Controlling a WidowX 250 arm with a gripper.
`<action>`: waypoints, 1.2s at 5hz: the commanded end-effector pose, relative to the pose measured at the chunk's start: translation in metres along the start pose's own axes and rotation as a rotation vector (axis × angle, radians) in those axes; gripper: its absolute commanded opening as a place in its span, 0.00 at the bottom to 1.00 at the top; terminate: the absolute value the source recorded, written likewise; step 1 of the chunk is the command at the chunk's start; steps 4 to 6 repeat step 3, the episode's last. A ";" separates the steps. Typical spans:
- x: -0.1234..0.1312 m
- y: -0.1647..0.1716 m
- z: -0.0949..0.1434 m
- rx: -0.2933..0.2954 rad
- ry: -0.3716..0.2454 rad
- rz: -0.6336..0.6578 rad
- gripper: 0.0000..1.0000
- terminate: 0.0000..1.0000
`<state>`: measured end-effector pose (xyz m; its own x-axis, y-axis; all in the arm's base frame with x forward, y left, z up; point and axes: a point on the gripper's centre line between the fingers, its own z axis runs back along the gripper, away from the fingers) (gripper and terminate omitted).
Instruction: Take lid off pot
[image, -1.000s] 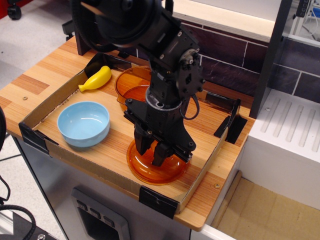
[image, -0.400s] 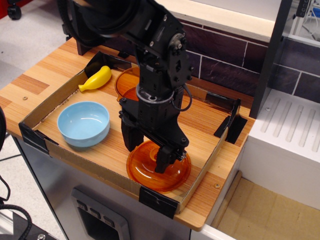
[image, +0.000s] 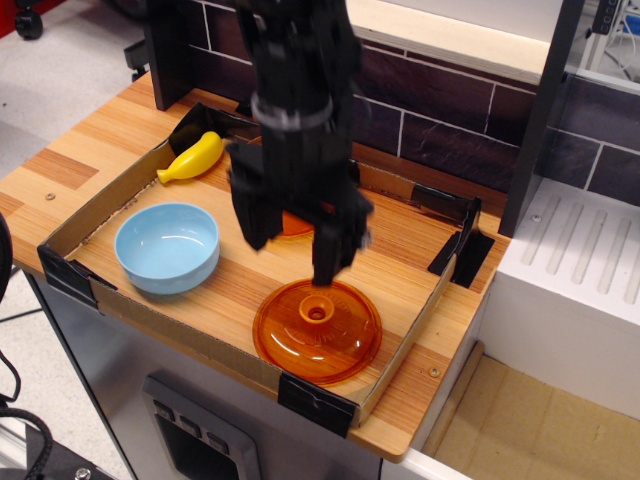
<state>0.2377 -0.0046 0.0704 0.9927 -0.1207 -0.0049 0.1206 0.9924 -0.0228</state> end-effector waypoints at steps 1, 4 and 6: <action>0.017 0.012 0.035 0.009 -0.088 0.035 1.00 0.00; 0.017 0.012 0.035 0.009 -0.088 0.035 1.00 1.00; 0.017 0.012 0.035 0.009 -0.088 0.035 1.00 1.00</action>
